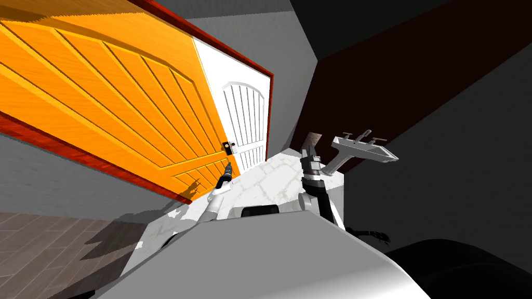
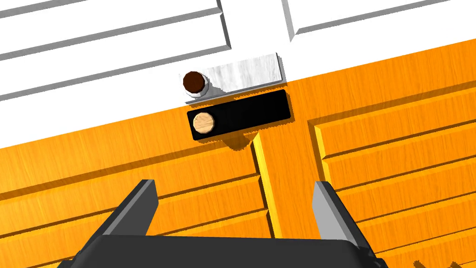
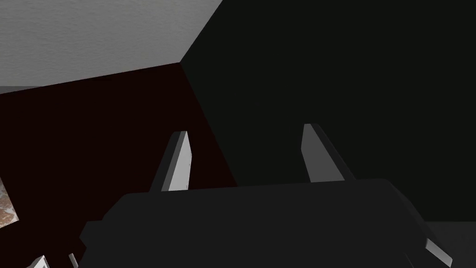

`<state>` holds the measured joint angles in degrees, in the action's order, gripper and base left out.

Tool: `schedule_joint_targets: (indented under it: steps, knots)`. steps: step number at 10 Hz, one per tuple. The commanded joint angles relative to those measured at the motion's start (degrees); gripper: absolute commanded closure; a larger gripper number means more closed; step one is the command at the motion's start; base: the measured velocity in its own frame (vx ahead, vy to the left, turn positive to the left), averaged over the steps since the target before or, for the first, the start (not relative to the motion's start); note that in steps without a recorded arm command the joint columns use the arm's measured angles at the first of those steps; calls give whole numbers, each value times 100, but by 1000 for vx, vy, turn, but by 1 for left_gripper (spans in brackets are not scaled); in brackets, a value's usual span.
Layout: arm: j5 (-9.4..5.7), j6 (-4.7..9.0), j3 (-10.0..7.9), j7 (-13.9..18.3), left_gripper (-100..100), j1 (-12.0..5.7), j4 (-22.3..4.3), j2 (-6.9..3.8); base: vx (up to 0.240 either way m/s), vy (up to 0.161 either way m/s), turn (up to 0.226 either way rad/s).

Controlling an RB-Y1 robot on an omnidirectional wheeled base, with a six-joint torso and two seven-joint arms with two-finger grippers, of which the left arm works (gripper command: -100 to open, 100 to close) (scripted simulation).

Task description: Push the door open

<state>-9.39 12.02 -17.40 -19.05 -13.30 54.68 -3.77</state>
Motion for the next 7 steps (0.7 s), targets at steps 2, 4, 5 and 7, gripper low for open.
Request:
schedule_joint_targets:
  steps: [2,4,5,7]
  knots:
    - [-145,-177,16,-221,-100,63,-10,-73,-77,45,-273]
    - [-254,-315,33,-378,-100,133,17,-125,-90,38,-260]
    - [-314,-392,43,-465,-100,171,32,-150,-74,36,-257]
    - [-451,-566,65,-663,-100,260,65,-202,-54,58,-324]
